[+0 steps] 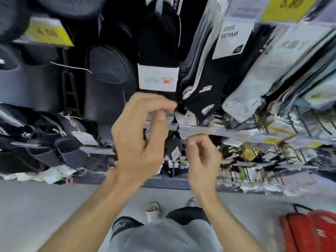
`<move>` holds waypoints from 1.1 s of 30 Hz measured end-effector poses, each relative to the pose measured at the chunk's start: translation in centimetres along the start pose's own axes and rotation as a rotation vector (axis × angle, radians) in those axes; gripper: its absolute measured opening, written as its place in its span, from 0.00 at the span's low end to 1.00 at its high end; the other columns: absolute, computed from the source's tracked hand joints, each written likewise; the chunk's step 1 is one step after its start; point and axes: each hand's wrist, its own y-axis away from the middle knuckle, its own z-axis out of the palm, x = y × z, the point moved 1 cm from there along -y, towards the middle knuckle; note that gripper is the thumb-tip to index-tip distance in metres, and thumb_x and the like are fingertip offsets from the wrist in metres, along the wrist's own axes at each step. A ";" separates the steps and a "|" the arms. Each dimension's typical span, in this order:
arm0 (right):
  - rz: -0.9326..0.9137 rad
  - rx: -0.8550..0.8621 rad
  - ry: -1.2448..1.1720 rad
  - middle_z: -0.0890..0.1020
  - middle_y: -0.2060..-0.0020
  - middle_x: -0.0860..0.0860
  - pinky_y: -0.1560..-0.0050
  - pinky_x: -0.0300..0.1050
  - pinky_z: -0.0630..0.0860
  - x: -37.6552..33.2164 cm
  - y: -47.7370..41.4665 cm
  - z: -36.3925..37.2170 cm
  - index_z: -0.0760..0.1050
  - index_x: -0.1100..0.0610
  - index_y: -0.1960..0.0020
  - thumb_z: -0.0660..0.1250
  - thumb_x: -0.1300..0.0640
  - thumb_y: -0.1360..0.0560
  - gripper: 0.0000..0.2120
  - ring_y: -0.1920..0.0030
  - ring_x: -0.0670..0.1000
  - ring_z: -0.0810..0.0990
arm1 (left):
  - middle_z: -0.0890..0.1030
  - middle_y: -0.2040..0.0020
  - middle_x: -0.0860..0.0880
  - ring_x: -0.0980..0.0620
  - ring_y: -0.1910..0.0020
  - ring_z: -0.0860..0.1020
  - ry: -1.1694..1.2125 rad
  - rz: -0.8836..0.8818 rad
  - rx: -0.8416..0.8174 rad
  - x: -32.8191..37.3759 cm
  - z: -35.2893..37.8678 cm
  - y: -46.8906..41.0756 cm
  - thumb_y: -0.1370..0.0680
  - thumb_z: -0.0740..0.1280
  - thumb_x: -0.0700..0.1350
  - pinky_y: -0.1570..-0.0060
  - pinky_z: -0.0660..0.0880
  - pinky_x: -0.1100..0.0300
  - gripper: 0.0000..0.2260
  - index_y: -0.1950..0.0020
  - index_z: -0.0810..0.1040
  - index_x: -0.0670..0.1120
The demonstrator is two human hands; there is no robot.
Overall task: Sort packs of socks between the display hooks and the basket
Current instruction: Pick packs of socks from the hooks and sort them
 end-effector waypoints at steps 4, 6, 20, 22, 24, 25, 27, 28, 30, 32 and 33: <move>0.545 -0.171 0.269 0.75 0.39 0.51 0.43 0.46 0.75 9.6 3.0 2.0 0.70 0.54 0.35 0.69 0.54 0.22 0.17 0.39 0.53 0.76 | 0.80 0.61 0.60 0.65 0.57 0.80 -0.075 -0.488 -0.277 -4.1 1.2 8.4 0.20 0.61 0.38 0.56 0.72 0.74 0.12 0.52 0.78 0.54; 0.702 -0.243 0.353 0.75 0.35 0.55 0.39 0.53 0.74 12.1 2.0 3.0 0.60 0.60 0.27 0.70 0.48 0.23 0.32 0.36 0.58 0.75 | 0.81 0.60 0.62 0.64 0.58 0.81 -0.177 -0.666 -0.426 -7.0 1.6 11.5 0.20 0.62 0.37 0.57 0.76 0.70 0.14 0.53 0.78 0.57; 0.187 -0.329 0.818 0.77 0.69 0.48 0.71 0.43 0.69 10.1 0.5 -1.1 0.70 0.52 0.58 0.64 0.53 0.23 0.07 0.68 0.54 0.77 | 0.79 0.42 0.58 0.56 0.53 0.80 -0.373 -0.759 -0.678 -11.6 1.4 15.2 0.21 0.67 0.41 0.49 0.81 0.49 0.13 0.39 0.77 0.54; -0.005 -0.313 0.665 0.76 0.68 0.45 0.70 0.38 0.69 6.8 0.4 -3.7 0.75 0.53 0.57 0.67 0.53 0.23 0.06 0.69 0.47 0.73 | 0.72 0.34 0.60 0.58 0.48 0.78 -0.332 -0.694 -0.631 -10.7 1.0 14.2 0.21 0.68 0.45 0.46 0.80 0.52 0.18 0.33 0.72 0.56; -0.094 -0.348 0.491 0.74 0.67 0.42 0.68 0.34 0.66 3.0 -0.3 -5.6 0.77 0.52 0.58 0.67 0.51 0.23 0.07 0.68 0.43 0.71 | 0.67 0.30 0.64 0.66 0.35 0.71 -0.273 -0.629 -0.619 -9.2 0.6 12.9 0.23 0.68 0.54 0.35 0.71 0.65 0.23 0.29 0.67 0.59; -0.096 -0.358 0.411 0.72 0.68 0.42 0.67 0.33 0.64 1.1 -0.9 -6.2 0.75 0.49 0.60 0.67 0.50 0.23 0.08 0.68 0.43 0.70 | 0.67 0.30 0.66 0.69 0.32 0.67 -0.243 -0.614 -0.621 -8.4 0.5 12.1 0.25 0.67 0.58 0.34 0.66 0.72 0.24 0.29 0.67 0.62; -0.069 -0.343 0.278 0.69 0.70 0.45 0.69 0.34 0.62 -2.4 -2.5 -6.9 0.71 0.47 0.64 0.67 0.48 0.24 0.11 0.70 0.44 0.67 | 0.74 0.36 0.68 0.70 0.36 0.71 -0.124 -0.651 -0.624 -6.7 0.7 10.2 0.26 0.65 0.61 0.40 0.66 0.77 0.19 0.35 0.71 0.65; -0.052 -0.330 0.226 0.70 0.71 0.48 0.70 0.37 0.63 -3.9 -3.3 -7.0 0.72 0.49 0.64 0.67 0.46 0.25 0.12 0.70 0.45 0.66 | 0.79 0.43 0.65 0.68 0.43 0.76 -0.023 -0.693 -0.599 -5.8 1.0 9.2 0.26 0.65 0.61 0.47 0.71 0.75 0.15 0.40 0.75 0.63; -0.045 -0.297 0.145 0.73 0.69 0.54 0.69 0.51 0.69 -6.8 -4.9 -7.0 0.76 0.55 0.61 0.67 0.43 0.26 0.15 0.69 0.53 0.70 | 0.84 0.54 0.55 0.59 0.53 0.80 0.206 -0.763 -0.475 -4.2 1.5 6.8 0.26 0.65 0.60 0.55 0.76 0.61 0.12 0.47 0.80 0.57; -0.101 -0.240 0.087 0.76 0.66 0.56 0.65 0.59 0.72 -9.9 -6.7 -6.9 0.78 0.53 0.58 0.68 0.43 0.26 0.13 0.66 0.57 0.73 | 0.84 0.57 0.48 0.53 0.56 0.79 0.306 -0.720 -0.357 -2.7 1.8 4.0 0.26 0.66 0.60 0.57 0.77 0.48 0.13 0.48 0.81 0.53; -0.156 -0.215 0.058 0.76 0.64 0.54 0.64 0.60 0.73 -11.6 -7.5 -6.8 0.79 0.50 0.57 0.69 0.44 0.26 0.09 0.65 0.56 0.75 | 0.84 0.57 0.45 0.51 0.57 0.79 0.333 -0.672 -0.318 -1.9 1.7 2.4 0.25 0.66 0.61 0.58 0.76 0.46 0.14 0.48 0.81 0.52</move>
